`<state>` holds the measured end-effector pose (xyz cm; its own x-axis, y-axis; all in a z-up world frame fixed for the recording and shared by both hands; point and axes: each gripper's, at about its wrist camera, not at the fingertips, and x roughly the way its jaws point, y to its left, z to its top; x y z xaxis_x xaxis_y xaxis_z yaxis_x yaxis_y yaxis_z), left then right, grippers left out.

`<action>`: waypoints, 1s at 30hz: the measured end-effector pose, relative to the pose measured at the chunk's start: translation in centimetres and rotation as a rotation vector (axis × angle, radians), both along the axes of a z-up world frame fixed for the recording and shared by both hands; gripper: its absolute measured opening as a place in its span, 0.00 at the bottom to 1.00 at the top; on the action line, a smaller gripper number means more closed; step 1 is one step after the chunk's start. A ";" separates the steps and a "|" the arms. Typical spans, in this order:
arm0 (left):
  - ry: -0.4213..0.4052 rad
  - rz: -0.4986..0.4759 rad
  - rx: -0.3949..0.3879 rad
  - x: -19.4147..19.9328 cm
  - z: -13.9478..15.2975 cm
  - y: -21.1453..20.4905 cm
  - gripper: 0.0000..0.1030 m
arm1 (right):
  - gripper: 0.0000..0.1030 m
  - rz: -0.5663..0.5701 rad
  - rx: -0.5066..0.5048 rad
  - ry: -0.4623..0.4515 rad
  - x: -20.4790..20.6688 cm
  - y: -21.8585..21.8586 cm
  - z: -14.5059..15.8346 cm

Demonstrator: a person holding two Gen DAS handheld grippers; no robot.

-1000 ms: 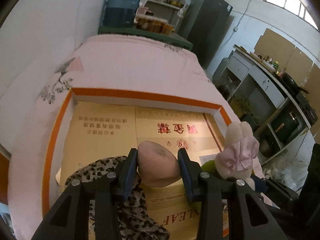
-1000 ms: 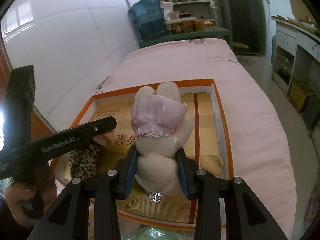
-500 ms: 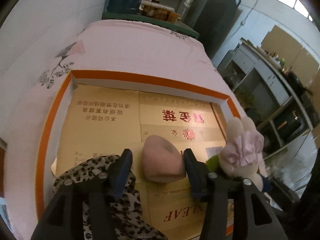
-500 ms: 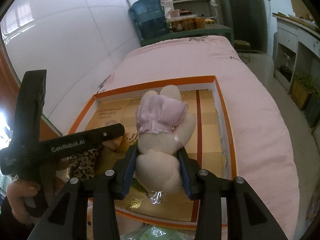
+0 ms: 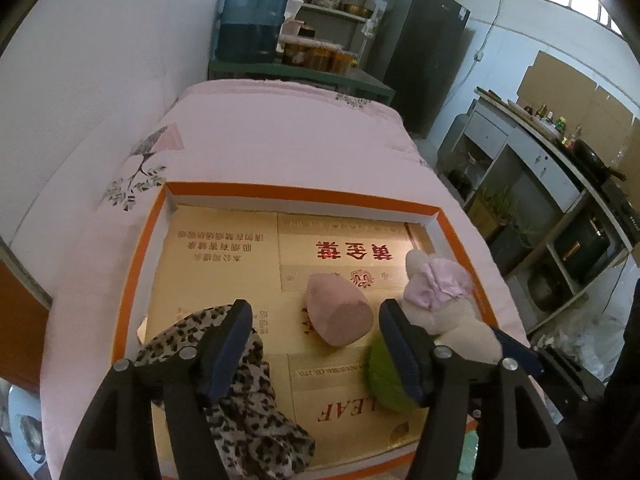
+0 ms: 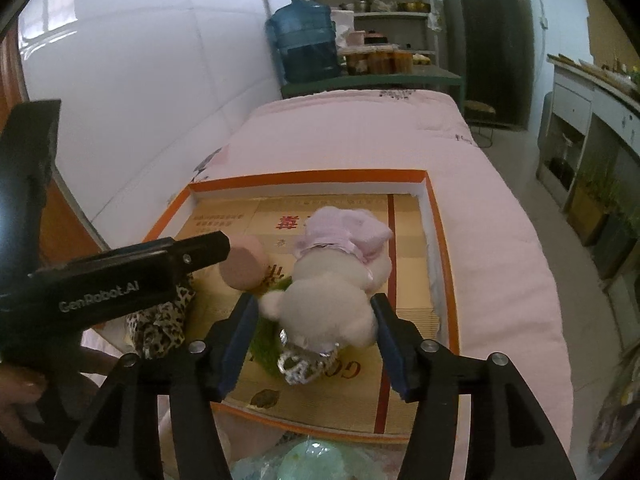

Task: Organize soft objects
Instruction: 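Open the left gripper on the sponge while the right lowers the bunny into the lid, then move both open grippers back from the lid toward the remaining items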

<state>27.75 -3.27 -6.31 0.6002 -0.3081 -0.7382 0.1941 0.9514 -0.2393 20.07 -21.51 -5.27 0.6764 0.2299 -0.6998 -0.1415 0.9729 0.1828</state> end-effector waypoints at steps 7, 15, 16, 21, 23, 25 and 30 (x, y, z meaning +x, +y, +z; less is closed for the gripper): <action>-0.033 0.012 -0.017 -1.2 1.5 0.5 0.64 | 0.58 -0.006 0.015 -0.003 -0.9 -0.2 0.7; -0.082 0.006 -0.013 -2.9 3.3 0.6 0.64 | 0.58 -0.005 0.013 -0.018 -2.5 0.0 1.7; -0.085 0.003 -0.011 -3.1 3.4 0.6 0.64 | 0.58 -0.005 0.011 -0.019 -2.7 0.1 1.8; -0.098 0.003 -0.009 -4.2 4.1 0.7 0.64 | 0.58 -0.006 0.010 -0.022 -3.6 0.2 2.2; -0.107 0.005 -0.008 -4.7 4.4 0.9 0.64 | 0.58 -0.005 0.009 -0.025 -3.9 0.3 2.4; -0.115 0.007 -0.008 -5.1 4.6 1.0 0.64 | 0.58 -0.004 0.006 -0.026 -4.3 0.4 2.7; -0.143 0.008 -0.004 -6.6 5.6 1.4 0.64 | 0.58 0.005 0.000 -0.038 -5.5 0.9 3.4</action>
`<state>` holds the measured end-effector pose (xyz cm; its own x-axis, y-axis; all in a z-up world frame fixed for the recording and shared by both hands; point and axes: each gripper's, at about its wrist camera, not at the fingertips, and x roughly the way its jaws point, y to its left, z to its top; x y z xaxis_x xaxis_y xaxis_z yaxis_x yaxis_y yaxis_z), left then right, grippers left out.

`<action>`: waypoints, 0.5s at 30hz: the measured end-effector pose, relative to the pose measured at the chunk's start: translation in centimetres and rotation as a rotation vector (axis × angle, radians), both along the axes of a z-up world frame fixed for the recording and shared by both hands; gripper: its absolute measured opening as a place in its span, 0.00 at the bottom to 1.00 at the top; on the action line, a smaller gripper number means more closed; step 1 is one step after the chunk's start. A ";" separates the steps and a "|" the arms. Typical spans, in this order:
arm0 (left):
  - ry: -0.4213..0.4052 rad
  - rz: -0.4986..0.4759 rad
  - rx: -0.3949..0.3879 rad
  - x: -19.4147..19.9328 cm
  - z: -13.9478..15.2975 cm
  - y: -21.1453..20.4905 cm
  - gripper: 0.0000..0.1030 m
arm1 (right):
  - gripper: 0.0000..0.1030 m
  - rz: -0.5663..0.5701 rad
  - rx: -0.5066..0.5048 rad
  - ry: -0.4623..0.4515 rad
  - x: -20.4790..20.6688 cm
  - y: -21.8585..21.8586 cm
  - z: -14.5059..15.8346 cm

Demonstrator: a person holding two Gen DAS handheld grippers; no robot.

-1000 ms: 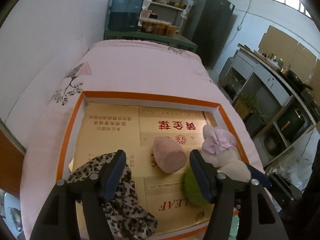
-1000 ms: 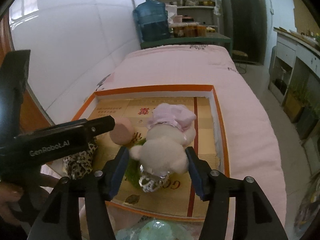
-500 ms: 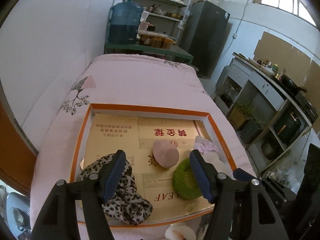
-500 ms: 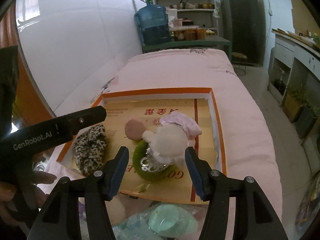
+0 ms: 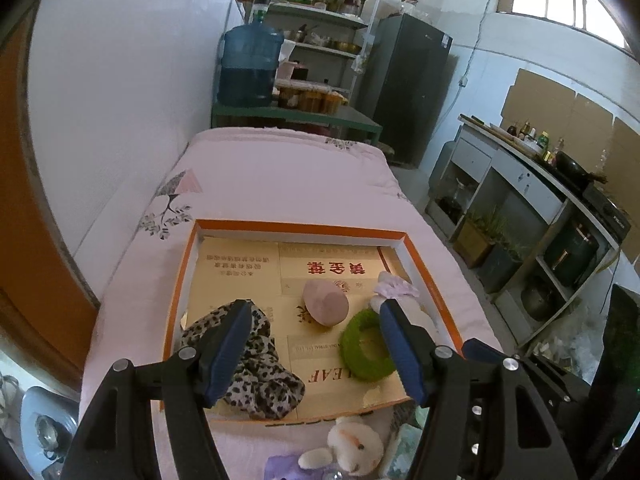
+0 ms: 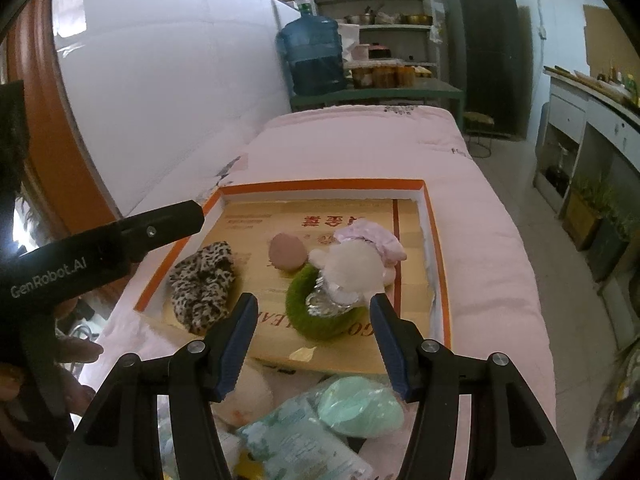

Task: Organize soft objects
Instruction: 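Move both open grippers back from the lid toward the remaining items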

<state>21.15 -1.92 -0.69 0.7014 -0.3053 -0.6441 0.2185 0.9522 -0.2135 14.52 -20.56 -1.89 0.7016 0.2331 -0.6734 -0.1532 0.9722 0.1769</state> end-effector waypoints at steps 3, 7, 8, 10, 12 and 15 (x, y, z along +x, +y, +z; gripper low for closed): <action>-0.015 -0.005 0.004 -1.1 0.5 0.0 0.64 | 0.58 0.004 -0.003 -0.008 -0.9 0.4 0.5; -0.025 -0.011 0.009 -2.1 0.8 -0.1 0.64 | 0.58 0.009 -0.009 -0.012 -1.8 0.8 1.0; -0.024 -0.012 0.007 -2.4 0.8 0.0 0.64 | 0.58 0.010 -0.012 -0.014 -2.0 0.9 1.1; -0.024 -0.012 0.003 -2.9 1.0 0.0 0.64 | 0.58 0.010 -0.016 -0.018 -2.5 1.0 1.4; -0.030 -0.012 -0.002 -3.4 1.2 0.2 0.64 | 0.58 0.012 -0.017 -0.023 -3.0 1.1 1.8; -0.039 -0.011 -0.003 -4.1 1.5 0.4 0.64 | 0.58 0.015 -0.023 -0.032 -3.7 1.3 2.3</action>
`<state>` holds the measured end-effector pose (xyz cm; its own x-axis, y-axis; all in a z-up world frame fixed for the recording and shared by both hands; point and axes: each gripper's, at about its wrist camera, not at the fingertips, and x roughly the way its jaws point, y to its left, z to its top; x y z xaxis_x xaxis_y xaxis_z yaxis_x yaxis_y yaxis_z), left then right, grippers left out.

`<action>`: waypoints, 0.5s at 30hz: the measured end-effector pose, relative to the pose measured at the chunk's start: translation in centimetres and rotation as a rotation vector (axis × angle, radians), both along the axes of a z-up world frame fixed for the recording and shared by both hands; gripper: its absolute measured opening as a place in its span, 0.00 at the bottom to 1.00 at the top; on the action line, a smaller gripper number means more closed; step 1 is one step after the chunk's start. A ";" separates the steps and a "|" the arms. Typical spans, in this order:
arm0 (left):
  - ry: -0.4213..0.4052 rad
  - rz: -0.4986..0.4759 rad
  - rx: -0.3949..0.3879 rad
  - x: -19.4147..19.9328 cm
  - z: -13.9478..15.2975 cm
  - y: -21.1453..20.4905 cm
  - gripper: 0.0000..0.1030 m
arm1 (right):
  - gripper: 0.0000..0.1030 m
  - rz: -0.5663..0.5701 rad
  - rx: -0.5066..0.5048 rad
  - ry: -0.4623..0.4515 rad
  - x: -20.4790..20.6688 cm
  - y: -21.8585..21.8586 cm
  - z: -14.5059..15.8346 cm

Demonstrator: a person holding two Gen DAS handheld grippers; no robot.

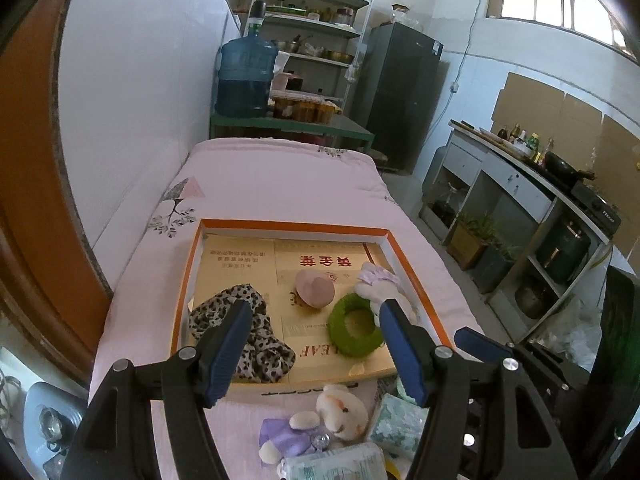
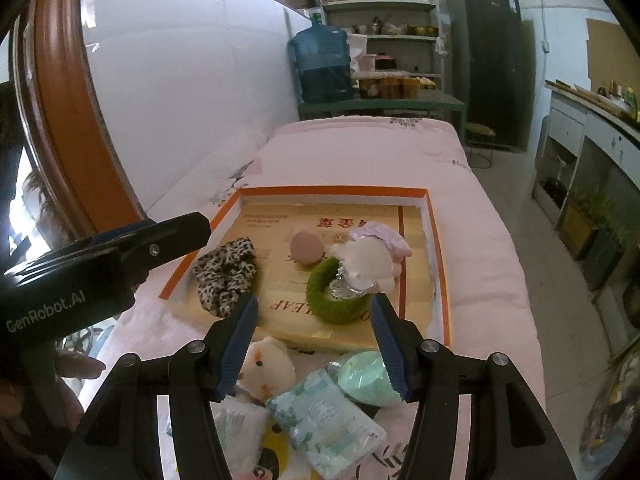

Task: Organize soft objects
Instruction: 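Move both open grippers back from the lid toward the remaining items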

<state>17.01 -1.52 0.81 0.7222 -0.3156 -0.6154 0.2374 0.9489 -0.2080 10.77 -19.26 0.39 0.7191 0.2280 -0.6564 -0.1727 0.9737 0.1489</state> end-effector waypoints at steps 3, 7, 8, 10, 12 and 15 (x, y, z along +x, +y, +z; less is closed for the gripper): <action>-0.005 0.000 -0.005 -0.8 0.2 0.2 0.64 | 0.58 0.005 -0.006 -0.006 -0.7 0.3 0.4; -0.015 0.004 -0.008 -1.8 0.6 0.5 0.64 | 0.58 0.013 -0.011 -0.012 -1.6 0.8 0.8; -0.017 0.005 -0.006 -2.1 0.7 0.6 0.64 | 0.58 0.014 -0.011 -0.012 -1.9 0.9 0.8; -0.022 0.008 -0.005 -2.7 0.8 0.7 0.64 | 0.58 0.017 -0.013 -0.015 -2.5 1.0 1.0; -0.026 0.012 0.000 -3.3 0.8 0.8 0.64 | 0.58 0.019 -0.015 -0.017 -3.0 1.2 1.2; -0.028 0.017 0.013 -4.0 0.7 1.0 0.64 | 0.58 0.022 -0.019 -0.020 -3.7 1.4 1.4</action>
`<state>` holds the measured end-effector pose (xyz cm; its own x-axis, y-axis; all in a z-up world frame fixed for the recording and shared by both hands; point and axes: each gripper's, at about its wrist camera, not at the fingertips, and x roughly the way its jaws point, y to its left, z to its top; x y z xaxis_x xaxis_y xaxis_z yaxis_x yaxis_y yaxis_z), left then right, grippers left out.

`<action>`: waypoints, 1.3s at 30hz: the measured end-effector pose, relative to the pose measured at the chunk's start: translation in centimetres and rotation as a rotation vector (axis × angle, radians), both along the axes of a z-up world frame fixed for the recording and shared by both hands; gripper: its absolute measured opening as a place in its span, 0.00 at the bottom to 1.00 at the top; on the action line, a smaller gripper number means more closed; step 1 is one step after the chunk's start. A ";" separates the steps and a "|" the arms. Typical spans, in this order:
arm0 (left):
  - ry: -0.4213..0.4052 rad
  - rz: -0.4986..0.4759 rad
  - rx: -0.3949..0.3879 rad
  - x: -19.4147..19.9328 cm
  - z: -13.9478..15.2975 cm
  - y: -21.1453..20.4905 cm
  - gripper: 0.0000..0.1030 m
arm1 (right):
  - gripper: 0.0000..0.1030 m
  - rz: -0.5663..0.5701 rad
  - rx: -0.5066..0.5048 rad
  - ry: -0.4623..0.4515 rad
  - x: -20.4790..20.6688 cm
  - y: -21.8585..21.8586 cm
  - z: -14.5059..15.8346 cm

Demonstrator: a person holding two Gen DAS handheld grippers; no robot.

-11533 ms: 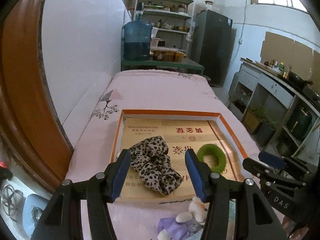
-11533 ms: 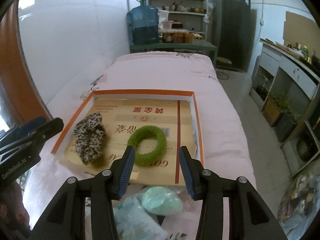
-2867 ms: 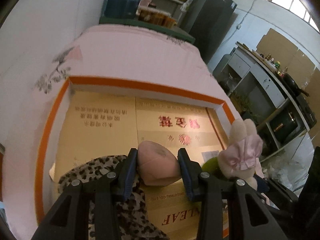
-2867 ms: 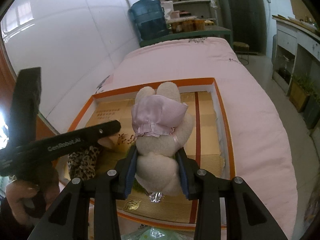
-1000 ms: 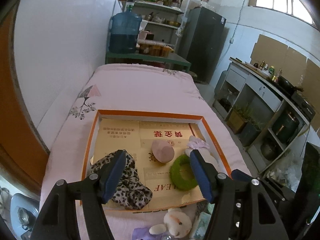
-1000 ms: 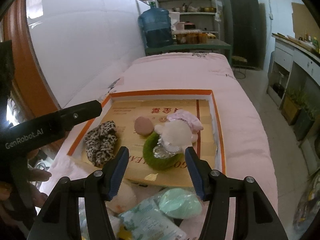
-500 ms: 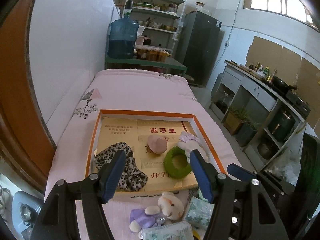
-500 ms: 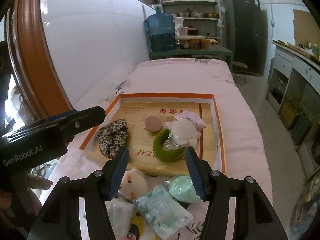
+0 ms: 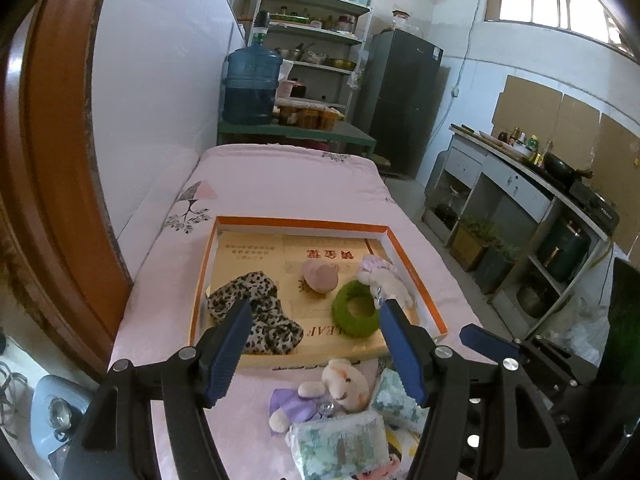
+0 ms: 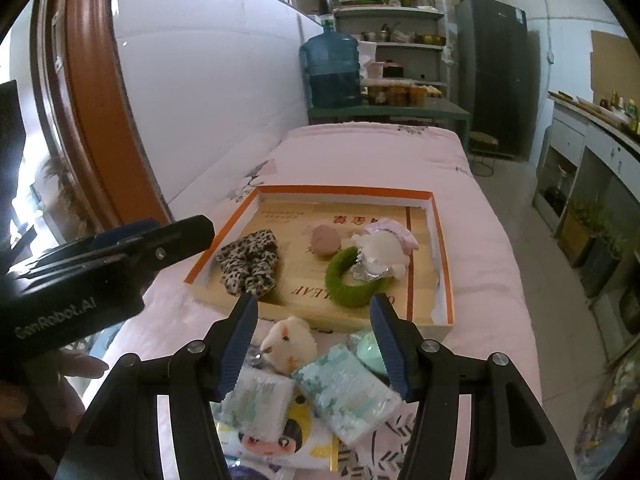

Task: Organize soft objects
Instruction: 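Move both open grippers back from the lid toward the remaining items, then lower the right gripper onto the clear-wrapped wipes pack and close it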

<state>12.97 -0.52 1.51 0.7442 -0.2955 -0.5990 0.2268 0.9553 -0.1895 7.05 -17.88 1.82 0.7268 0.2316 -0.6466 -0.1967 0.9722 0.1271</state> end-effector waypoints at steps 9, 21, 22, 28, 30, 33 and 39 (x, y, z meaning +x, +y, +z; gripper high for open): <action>0.003 0.003 -0.014 -2.1 -0.6 0.9 0.64 | 0.58 0.000 -0.006 -0.003 -2.3 0.4 0.2; 0.000 0.014 -0.027 -5.1 -1.0 1.9 0.64 | 0.58 0.001 -0.004 -0.006 -4.9 0.6 0.1; -0.001 0.014 -0.029 -5.3 -1.1 2.1 0.64 | 0.58 0.001 -0.004 -0.005 -5.1 0.6 0.1; 0.009 0.015 -0.050 -6.3 -1.9 2.7 0.64 | 0.58 -0.008 -0.012 0.001 -6.3 0.6 -0.2; 0.013 0.015 -0.064 -6.7 -2.1 2.9 0.64 | 0.58 -0.012 -0.014 0.004 -6.7 0.4 -0.3; 0.018 0.012 -0.074 -7.0 -2.5 3.0 0.64 | 0.58 -0.018 -0.015 0.009 -7.2 0.3 -0.5; 0.035 -0.003 -0.080 -8.0 -3.5 2.6 0.64 | 0.58 -0.034 -0.009 0.026 -7.8 -0.3 -1.2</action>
<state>5.01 2.06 -2.03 0.7222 -0.3452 -0.5994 0.2212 0.9363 -0.2727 -0.73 -18.23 0.59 0.7174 0.2010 -0.6671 -0.1604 0.9794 0.1226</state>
